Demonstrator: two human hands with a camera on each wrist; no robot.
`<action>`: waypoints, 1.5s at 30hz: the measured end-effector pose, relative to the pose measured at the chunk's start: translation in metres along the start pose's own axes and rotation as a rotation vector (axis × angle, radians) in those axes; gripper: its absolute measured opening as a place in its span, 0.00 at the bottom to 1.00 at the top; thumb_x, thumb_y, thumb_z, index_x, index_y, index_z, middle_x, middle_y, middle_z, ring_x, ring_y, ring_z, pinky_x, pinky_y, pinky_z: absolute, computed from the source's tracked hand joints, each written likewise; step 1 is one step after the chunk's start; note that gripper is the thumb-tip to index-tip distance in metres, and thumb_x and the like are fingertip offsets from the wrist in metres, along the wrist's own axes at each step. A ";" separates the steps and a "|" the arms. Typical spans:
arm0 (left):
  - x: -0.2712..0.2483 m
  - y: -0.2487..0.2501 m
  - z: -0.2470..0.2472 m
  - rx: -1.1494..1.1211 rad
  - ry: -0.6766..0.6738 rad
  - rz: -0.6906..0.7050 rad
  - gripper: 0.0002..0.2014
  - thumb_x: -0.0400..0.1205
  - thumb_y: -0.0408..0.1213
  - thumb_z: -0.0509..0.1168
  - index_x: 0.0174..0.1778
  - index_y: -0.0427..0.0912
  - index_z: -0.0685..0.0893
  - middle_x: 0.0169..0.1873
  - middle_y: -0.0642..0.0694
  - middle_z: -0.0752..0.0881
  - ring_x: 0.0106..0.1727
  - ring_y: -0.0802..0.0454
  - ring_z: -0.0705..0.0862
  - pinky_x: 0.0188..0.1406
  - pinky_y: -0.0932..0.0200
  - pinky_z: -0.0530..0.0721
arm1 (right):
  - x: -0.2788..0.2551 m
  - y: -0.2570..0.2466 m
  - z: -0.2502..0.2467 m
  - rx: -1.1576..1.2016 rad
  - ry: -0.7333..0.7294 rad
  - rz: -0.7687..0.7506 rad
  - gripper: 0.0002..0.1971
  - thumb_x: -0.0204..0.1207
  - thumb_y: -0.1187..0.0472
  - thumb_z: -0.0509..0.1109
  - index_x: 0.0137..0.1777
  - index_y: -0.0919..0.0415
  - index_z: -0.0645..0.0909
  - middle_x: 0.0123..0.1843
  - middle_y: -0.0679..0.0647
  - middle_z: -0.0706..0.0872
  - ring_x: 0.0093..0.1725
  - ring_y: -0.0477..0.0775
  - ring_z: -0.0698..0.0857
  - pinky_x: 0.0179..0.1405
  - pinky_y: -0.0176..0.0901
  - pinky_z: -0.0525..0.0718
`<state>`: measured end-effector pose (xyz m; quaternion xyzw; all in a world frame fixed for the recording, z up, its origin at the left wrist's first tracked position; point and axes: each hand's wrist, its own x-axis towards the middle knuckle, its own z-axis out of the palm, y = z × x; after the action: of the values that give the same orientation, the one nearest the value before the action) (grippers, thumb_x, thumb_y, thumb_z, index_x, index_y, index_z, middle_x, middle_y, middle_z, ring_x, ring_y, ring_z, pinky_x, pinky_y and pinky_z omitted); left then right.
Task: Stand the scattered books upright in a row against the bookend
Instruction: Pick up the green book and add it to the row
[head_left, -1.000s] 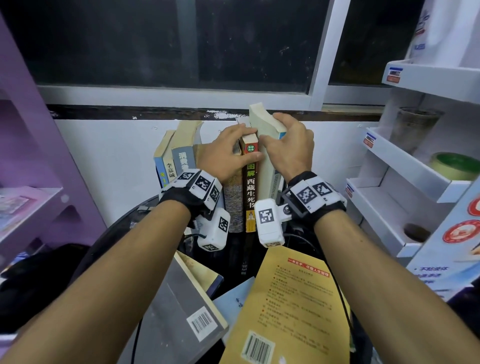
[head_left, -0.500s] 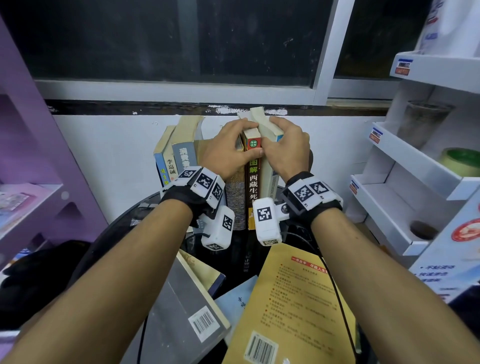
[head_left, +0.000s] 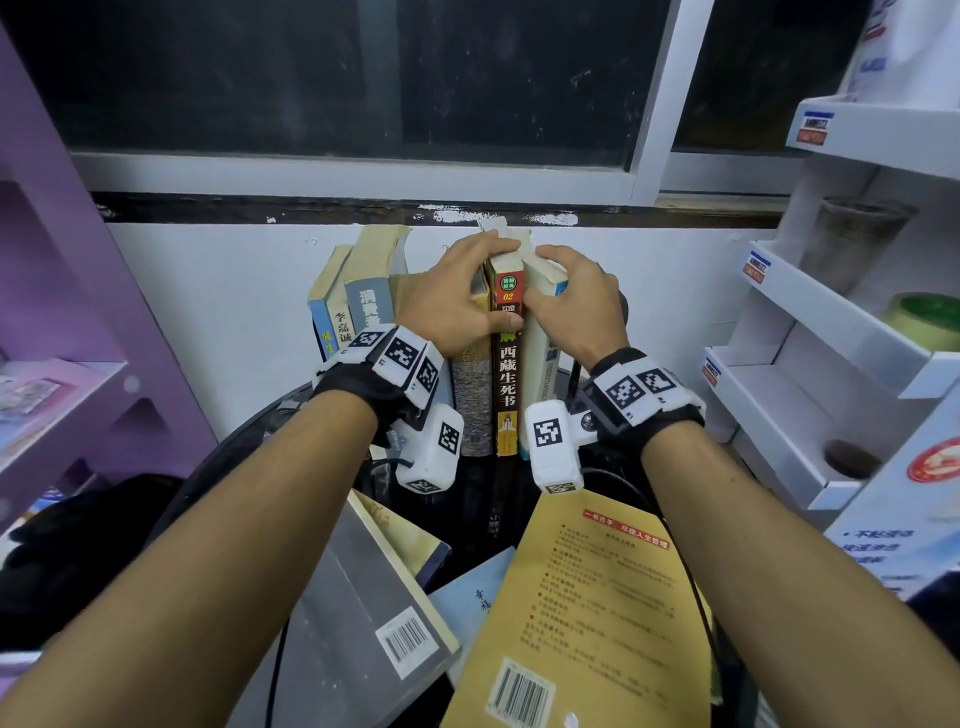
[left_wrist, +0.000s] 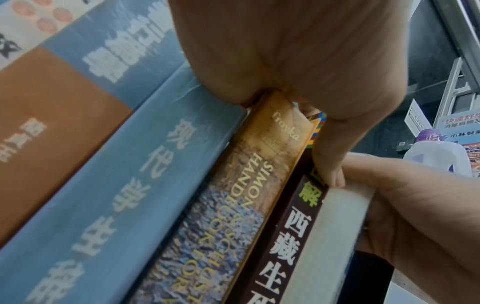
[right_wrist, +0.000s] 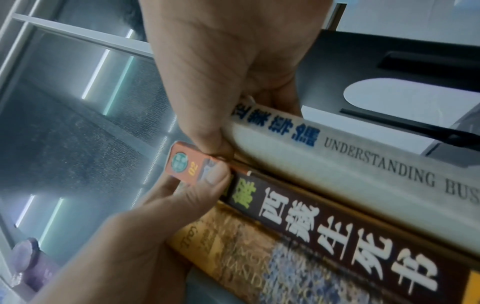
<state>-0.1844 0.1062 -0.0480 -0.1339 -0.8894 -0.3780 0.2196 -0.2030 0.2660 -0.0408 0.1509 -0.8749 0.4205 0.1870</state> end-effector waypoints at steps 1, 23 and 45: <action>0.000 0.000 -0.001 -0.007 -0.006 0.002 0.39 0.68 0.40 0.80 0.75 0.52 0.72 0.77 0.48 0.68 0.77 0.51 0.68 0.78 0.48 0.67 | 0.000 0.000 -0.002 -0.002 -0.028 -0.007 0.25 0.75 0.55 0.70 0.73 0.49 0.77 0.60 0.51 0.87 0.46 0.45 0.77 0.38 0.26 0.69; 0.003 -0.005 -0.001 -0.003 -0.014 -0.027 0.38 0.72 0.40 0.78 0.77 0.56 0.70 0.80 0.52 0.65 0.78 0.54 0.67 0.78 0.46 0.69 | -0.006 0.024 -0.008 0.137 -0.336 -0.193 0.44 0.67 0.70 0.81 0.80 0.50 0.64 0.60 0.51 0.83 0.50 0.35 0.84 0.50 0.39 0.89; -0.003 0.010 -0.004 -0.062 -0.056 -0.062 0.37 0.69 0.42 0.78 0.75 0.54 0.72 0.77 0.49 0.67 0.76 0.52 0.69 0.77 0.44 0.70 | -0.010 0.019 -0.012 0.076 -0.332 -0.099 0.45 0.72 0.60 0.79 0.84 0.50 0.55 0.62 0.51 0.85 0.51 0.48 0.87 0.40 0.23 0.79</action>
<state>-0.1762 0.1095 -0.0407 -0.1233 -0.8868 -0.4081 0.1787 -0.1998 0.2882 -0.0509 0.2679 -0.8688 0.4129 0.0546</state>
